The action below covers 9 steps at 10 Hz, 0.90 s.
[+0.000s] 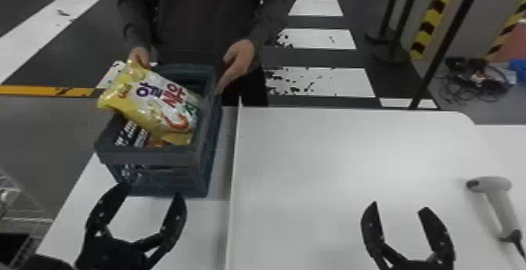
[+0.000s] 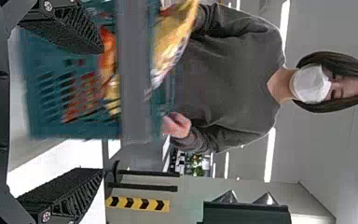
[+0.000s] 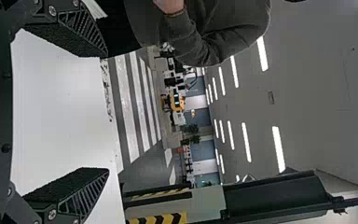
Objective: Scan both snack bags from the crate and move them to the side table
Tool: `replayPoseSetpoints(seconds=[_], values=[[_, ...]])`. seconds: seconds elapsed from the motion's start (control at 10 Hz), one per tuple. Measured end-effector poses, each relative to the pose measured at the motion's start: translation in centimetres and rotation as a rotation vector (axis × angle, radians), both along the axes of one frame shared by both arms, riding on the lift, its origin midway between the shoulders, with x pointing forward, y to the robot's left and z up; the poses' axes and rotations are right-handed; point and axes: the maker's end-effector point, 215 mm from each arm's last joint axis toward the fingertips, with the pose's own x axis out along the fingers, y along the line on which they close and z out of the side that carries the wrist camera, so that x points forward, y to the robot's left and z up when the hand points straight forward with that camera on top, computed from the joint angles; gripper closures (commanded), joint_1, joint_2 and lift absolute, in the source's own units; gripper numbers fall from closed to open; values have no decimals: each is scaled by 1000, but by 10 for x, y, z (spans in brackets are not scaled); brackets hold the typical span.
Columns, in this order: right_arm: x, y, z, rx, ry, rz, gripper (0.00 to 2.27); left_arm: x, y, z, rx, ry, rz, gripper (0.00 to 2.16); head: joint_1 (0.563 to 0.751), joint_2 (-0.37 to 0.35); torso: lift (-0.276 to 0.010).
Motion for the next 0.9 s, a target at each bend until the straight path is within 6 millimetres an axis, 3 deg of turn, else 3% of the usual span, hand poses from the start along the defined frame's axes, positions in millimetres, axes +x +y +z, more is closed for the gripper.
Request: replayPoseSetpoints(seconds=[0.9], values=[[0,1,-1,0,2,1,120,2,7,4,-12,-17,12,73,695,25,-99]])
